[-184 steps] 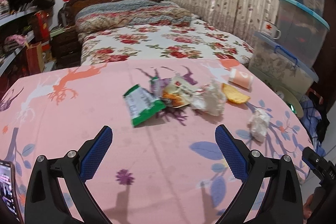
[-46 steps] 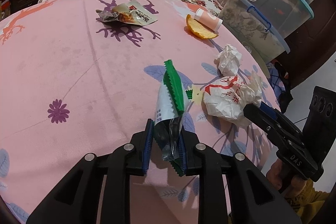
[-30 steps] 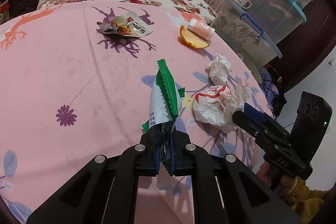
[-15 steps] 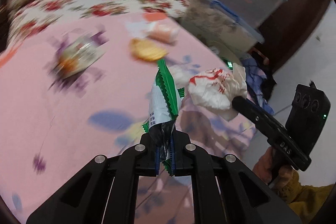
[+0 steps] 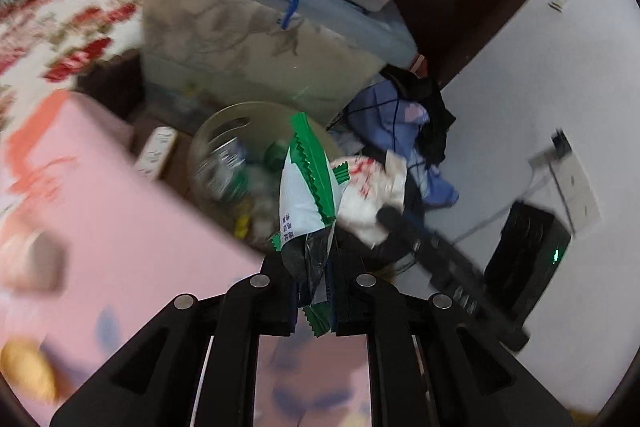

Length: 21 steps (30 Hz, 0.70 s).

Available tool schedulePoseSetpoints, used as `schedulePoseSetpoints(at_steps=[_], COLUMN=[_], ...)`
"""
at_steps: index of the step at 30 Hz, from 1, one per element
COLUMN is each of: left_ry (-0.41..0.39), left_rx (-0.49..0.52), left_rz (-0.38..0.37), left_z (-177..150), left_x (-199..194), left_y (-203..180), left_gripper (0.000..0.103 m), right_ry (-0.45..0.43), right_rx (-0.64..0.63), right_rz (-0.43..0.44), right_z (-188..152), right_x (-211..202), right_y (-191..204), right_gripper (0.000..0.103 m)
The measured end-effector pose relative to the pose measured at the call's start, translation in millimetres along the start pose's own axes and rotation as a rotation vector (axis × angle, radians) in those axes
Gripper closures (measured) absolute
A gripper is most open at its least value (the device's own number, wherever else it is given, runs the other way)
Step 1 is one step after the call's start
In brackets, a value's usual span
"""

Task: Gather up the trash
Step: 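Carry the wrapper and tissue to the wastebasket and open both grippers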

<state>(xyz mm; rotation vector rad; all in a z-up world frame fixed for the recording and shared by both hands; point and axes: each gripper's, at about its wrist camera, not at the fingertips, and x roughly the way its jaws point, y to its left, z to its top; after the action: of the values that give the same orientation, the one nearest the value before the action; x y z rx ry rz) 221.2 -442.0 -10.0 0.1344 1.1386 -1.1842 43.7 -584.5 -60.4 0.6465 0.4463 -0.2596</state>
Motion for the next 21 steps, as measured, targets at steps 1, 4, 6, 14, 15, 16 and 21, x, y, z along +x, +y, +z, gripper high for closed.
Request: schedulePoseSetpoints(at_steps=[1,4,6,14,15,16,21], left_ry=[0.01,0.033,0.027,0.067,0.058,0.047,-0.079], left_rx=[-0.016,-0.056,-0.062,-0.138,-0.14,-0.143,-0.134], left_rz=[-0.01,-0.016,0.002,0.082,0.085,0.078,0.027], left_z=[12,45,57,52,48,45,16], left_x=[14,61,82,112,103,93,5], left_y=[2,11,15,38,39,39,29], left_gripper=[0.095,0.069,0.049,0.022,0.022,0.022,0.022], right_ry=[0.032,0.074,0.118,0.158,0.143,0.114,0.054], right_rx=[0.0,-0.021,-0.05,-0.034,-0.041,-0.037,0.007], right_rz=[-0.01,-0.021,-0.033,-0.035,-0.041,-0.045,0.002], right_z=[7,11,10,4,5,5,1], right_x=[13,35,53,65,61,53,29], right_y=[-9,-15,-17,-29,-27,-25,-16], right_gripper=[0.081,0.079,0.078,0.029,0.029,0.029,0.029])
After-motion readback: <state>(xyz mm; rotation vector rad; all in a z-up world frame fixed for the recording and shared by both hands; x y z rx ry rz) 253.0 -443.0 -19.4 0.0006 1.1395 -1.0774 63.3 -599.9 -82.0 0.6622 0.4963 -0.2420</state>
